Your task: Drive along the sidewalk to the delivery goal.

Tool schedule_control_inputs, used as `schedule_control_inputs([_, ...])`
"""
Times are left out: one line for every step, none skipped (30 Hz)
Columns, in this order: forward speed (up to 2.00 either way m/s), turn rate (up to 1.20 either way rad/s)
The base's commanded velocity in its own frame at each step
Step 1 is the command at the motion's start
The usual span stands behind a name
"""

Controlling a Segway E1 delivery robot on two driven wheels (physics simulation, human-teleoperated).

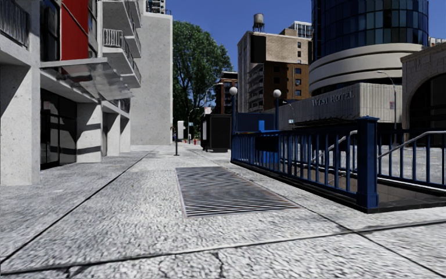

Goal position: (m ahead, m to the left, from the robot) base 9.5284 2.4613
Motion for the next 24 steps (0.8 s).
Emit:
schedule_control_inputs([2.0, 0.0])
schedule_control_inputs([2.0, 0.0])
schedule_control_inputs([2.0, 0.0])
schedule_control_inputs([2.0, 0.0])
schedule_control_inputs([2.0, 0.0])
schedule_control_inputs([2.0, 0.0])
schedule_control_inputs([2.0, 0.0])
schedule_control_inputs([2.0, 0.0])
schedule_control_inputs([2.0, 0.0])
schedule_control_inputs([2.0, 0.0])
schedule_control_inputs([2.0, 0.0])
schedule_control_inputs([2.0, 0.0])
schedule_control_inputs([2.0, 0.03])
schedule_control_inputs([2.0, 0.03])
schedule_control_inputs([2.0, 0.14])
schedule_control_inputs([2.0, 0.19])
schedule_control_inputs([2.0, 0.24])
schedule_control_inputs([2.0, 0.24])
schedule_control_inputs([2.0, 0.27])
schedule_control_inputs([2.0, 0.28])
schedule_control_inputs([2.0, 0.28])
schedule_control_inputs([2.0, 0.28])
schedule_control_inputs([2.0, 0.28])
schedule_control_inputs([2.0, 0.28])
